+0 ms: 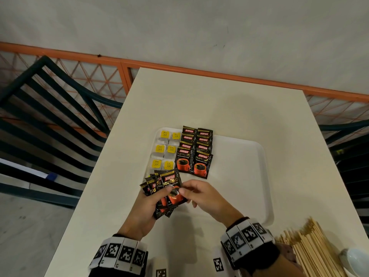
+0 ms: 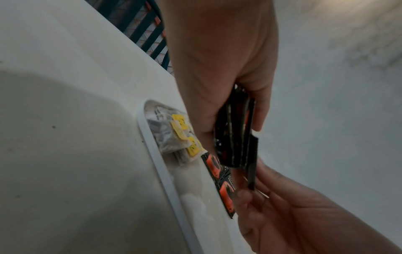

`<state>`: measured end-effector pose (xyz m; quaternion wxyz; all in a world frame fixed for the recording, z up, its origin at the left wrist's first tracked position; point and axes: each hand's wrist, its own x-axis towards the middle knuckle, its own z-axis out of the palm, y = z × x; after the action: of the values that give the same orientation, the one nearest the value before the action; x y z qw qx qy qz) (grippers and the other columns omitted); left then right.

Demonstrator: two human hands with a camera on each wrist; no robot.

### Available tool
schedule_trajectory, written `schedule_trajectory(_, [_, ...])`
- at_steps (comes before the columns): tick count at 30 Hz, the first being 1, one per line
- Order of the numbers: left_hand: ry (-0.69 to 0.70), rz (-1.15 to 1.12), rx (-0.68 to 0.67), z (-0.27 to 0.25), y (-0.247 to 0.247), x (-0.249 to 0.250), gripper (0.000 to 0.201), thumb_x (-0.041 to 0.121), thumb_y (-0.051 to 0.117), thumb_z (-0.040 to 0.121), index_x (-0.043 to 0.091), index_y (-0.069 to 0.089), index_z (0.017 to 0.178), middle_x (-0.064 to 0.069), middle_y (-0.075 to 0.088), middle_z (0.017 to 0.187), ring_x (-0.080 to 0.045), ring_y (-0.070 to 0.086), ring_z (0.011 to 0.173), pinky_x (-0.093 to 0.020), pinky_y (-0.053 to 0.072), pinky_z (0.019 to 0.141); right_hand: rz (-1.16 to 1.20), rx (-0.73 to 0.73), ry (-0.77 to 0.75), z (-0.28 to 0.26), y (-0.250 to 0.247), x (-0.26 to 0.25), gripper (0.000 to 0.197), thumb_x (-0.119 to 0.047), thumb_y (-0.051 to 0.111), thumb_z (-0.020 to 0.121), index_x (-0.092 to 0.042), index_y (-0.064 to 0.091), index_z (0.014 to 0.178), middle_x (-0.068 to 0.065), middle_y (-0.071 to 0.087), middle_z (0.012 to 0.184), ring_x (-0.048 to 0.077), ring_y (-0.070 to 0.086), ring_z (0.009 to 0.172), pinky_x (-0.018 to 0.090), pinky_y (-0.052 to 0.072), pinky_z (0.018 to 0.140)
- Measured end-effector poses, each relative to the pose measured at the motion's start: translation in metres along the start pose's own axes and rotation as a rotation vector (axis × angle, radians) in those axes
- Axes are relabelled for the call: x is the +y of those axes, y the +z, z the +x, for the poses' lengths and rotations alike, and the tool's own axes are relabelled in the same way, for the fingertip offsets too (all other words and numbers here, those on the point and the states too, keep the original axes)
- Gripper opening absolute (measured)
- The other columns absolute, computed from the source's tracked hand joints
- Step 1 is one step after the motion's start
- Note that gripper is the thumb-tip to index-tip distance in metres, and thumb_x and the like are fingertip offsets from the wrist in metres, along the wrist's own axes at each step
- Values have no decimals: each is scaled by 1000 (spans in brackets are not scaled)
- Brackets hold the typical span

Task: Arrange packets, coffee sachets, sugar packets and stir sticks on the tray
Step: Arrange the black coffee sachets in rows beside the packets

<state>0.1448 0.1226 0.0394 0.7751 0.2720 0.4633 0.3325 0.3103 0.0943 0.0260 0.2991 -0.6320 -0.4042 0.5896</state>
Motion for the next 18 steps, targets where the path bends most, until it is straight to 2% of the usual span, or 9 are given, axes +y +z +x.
schedule_trajectory(5, [-27,-32,-23,-2,-8,-5,42,16,60,78,9,57,119,-14,72,101,-26,71,87,-29,56,59,160,77,29,-1,2,5,11,-11,65,84,-7,65,95,7,62,79,12,55,60,18,49,57])
schedule_trajectory(9, [-72,-88,-28,-3,-18,-8,24,12,47,88,6,61,107,-13,73,86,-23,70,71,-29,56,55,249,85,49,0,-4,7,11,-5,60,87,-7,66,96,7,62,78,11,58,62,21,52,61])
schedule_trajectory(11, [-86,-100,-9,-3,-23,-9,23,10,44,89,5,61,103,-13,73,79,-22,70,66,-27,57,54,291,148,77,3,-6,5,13,-3,59,88,-5,64,99,5,61,72,12,58,61,21,53,61])
schedule_trajectory(14, [-85,-90,31,-2,-29,-9,25,9,45,89,4,61,108,-15,73,86,-25,71,71,-29,57,55,262,268,116,13,-9,2,22,-5,60,87,1,60,108,4,61,74,13,57,62,18,50,58])
schedule_trajectory(18, [-84,-90,94,-3,-33,-9,29,10,48,88,3,58,115,-23,68,105,-33,68,83,-35,59,62,105,369,132,28,-10,1,20,-11,62,87,-4,62,106,0,61,77,10,54,60,18,43,54])
